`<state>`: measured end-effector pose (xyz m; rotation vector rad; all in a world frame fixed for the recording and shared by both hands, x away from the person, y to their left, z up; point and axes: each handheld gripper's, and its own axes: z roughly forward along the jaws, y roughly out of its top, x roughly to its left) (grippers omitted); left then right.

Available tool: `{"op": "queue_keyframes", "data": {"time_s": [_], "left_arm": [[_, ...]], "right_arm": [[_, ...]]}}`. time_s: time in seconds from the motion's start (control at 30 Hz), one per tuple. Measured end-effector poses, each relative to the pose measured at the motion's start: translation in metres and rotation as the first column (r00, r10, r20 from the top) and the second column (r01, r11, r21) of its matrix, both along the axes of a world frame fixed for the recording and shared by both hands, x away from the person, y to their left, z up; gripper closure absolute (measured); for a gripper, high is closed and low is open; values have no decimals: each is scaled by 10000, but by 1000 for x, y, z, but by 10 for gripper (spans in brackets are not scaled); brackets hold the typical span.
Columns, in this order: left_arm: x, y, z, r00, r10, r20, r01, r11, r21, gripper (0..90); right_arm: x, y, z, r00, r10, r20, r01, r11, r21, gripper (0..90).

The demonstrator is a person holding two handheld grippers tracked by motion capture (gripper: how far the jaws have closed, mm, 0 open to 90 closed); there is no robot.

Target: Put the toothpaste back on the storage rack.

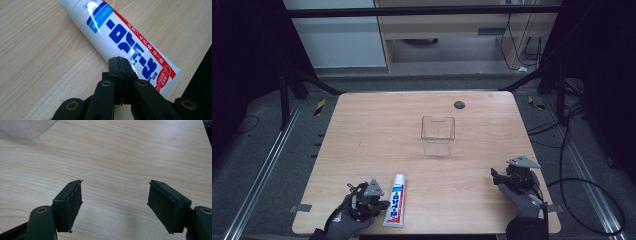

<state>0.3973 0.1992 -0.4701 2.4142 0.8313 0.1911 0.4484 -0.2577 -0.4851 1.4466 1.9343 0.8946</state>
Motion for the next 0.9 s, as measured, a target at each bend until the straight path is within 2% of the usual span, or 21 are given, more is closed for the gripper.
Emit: {"op": "queue_keyframes", "data": {"time_s": [0.47, 0.6, 0.9], "left_arm": [[0, -21, -1, 9994, -332, 120, 336, 9988, -360, 895], [1, -29, -2, 9990, -416, 178, 422, 9985, -355, 895], [7, -42, -3, 9981, -525, 327, 542, 9972, -512, 895]], "right_arm": [[1, 0, -1, 10000, 3, 2, -3, 10000, -33, 270], [1, 0, -1, 10000, 12, -8, -12, 10000, -56, 269], [2, 0, -1, 10000, -17, -57, 17, 10000, -37, 267]]}}
